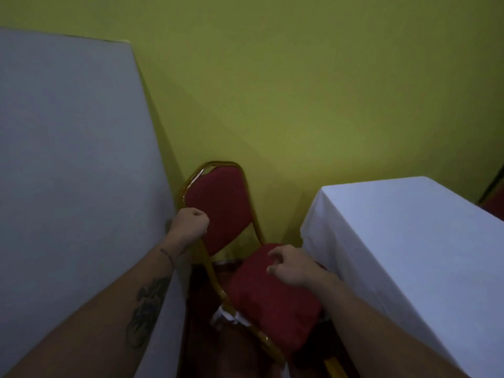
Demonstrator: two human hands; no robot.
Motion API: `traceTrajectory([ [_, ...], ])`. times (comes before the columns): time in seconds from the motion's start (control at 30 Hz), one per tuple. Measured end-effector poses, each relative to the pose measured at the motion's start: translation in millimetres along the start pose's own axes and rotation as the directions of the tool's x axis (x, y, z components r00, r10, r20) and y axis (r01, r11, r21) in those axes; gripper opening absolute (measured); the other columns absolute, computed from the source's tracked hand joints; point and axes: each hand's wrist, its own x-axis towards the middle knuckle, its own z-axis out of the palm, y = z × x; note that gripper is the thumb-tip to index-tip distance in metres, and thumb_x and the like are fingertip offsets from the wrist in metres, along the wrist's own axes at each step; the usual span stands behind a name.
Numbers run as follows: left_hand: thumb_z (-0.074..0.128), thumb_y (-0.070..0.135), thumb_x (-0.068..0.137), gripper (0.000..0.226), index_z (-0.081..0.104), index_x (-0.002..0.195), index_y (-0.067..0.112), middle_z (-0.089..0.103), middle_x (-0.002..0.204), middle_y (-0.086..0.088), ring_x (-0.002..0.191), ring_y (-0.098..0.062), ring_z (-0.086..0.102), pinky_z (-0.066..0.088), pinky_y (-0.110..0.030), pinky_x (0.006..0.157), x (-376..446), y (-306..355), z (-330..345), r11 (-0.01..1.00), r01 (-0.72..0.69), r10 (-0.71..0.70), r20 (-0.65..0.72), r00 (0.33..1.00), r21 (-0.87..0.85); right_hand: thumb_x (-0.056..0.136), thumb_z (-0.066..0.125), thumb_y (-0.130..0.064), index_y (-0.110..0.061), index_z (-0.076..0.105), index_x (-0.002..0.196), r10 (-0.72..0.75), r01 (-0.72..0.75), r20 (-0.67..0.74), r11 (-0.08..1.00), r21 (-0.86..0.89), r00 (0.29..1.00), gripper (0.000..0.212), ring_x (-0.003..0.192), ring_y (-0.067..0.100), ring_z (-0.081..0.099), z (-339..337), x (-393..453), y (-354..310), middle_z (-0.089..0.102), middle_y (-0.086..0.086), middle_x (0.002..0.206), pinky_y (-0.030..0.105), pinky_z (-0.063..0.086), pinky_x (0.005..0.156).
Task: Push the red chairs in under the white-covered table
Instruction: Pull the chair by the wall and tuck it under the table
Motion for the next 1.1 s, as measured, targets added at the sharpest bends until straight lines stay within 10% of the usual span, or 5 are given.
traceTrajectory([
  [0.2,0.051,0.001,0.083,0.018,0.061,0.080,0.015,0.057,0.079,-0.012,0.078,-0.024,0.051,0.041,-0.034,0.070,132.8,-14.2,-20.4,0.999,-0.018,0.018,0.004,1.000,0.050,0.084,0.062,-0.028,-0.016,0.059,0.139,-0.002,0.001,0.023,1.000,0.009,1.000,0.056,0.114,0.029,0.063,23.0,139.7,-50.6,0.068,0.009,0.122,0.036,0.051,0.095],
  [0.33,0.057,0.014,0.083,0.036,0.071,0.116,0.011,0.067,0.121,-0.013,0.118,-0.033,0.058,0.042,-0.033,0.097,216.2,-24.5,-35.2,0.988,0.043,-0.036,-0.048,0.998,0.151,0.085,0.061,-0.024,-0.016,0.042,0.152,0.006,-0.007,0.078,1.000,0.016,0.997,0.071,0.128,0.030,0.054,41.7,221.7,-86.8,0.055,0.012,0.143,0.027,0.044,0.095],
  [0.53,0.059,0.030,0.081,0.069,0.047,0.144,0.006,0.053,0.145,-0.017,0.130,-0.037,0.050,0.043,-0.039,0.105,322.7,-34.8,-34.5,0.966,0.079,-0.105,0.095,0.990,0.247,0.083,0.064,-0.028,-0.010,0.023,0.156,-0.006,0.005,0.114,1.000,0.016,0.993,0.085,0.137,0.038,0.040,74.2,333.9,-141.4,0.042,0.017,0.147,0.045,0.039,0.111],
  [0.8,0.050,0.041,0.102,0.054,0.067,0.118,-0.007,0.066,0.121,-0.029,0.109,-0.042,0.064,0.054,-0.040,0.091,401.8,-30.8,-14.0,0.800,-0.130,-0.051,0.282,0.958,0.586,0.086,0.073,-0.042,-0.010,-0.020,0.157,0.142,-0.151,0.084,0.981,0.121,0.986,0.121,0.147,0.043,0.014,114.8,434.0,-184.8,0.001,0.015,0.164,0.052,0.028,0.113],
  [1.1,0.048,0.018,0.100,0.036,0.054,0.067,0.005,0.056,0.070,-0.012,0.077,-0.031,0.062,0.055,-0.037,0.071,402.9,-19.5,-9.6,0.720,-0.132,-0.106,0.296,0.949,0.681,0.073,0.083,-0.045,-0.007,-0.016,0.156,0.386,-0.328,-0.219,0.908,0.259,0.896,0.134,0.146,0.046,0.022,156.4,465.4,-218.7,0.010,0.023,0.161,0.056,0.043,0.103],
])
